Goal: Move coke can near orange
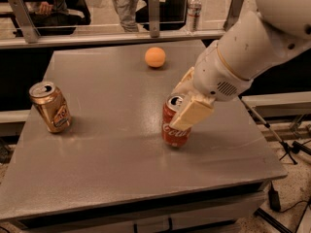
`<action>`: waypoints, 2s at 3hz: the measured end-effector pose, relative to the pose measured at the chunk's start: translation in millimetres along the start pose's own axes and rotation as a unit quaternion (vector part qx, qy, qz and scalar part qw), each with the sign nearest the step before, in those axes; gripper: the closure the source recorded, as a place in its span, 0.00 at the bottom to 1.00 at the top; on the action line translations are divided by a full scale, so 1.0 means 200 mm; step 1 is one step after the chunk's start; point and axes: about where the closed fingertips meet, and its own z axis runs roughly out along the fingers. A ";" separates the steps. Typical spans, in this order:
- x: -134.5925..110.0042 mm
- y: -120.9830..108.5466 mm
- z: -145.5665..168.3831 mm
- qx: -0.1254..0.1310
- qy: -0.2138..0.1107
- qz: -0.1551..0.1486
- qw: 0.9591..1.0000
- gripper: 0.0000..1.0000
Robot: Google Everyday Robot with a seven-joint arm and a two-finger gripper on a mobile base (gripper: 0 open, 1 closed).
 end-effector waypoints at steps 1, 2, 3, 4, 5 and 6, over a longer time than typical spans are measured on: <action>0.01 -0.16 -0.08 0.009 -0.003 0.022 1.000 1.00; 0.02 -0.34 -0.14 0.014 -0.009 0.041 0.999 1.00; -0.03 -0.56 -0.14 0.014 -0.012 0.056 0.998 1.00; -0.10 -0.68 -0.09 0.009 -0.018 0.061 0.998 1.00; -0.15 -0.81 0.00 0.007 -0.017 0.076 0.997 1.00; -0.15 -0.93 0.09 0.015 -0.013 0.095 0.995 1.00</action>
Offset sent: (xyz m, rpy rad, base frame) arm 0.1070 -0.0430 0.0557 0.0637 0.0244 -0.1296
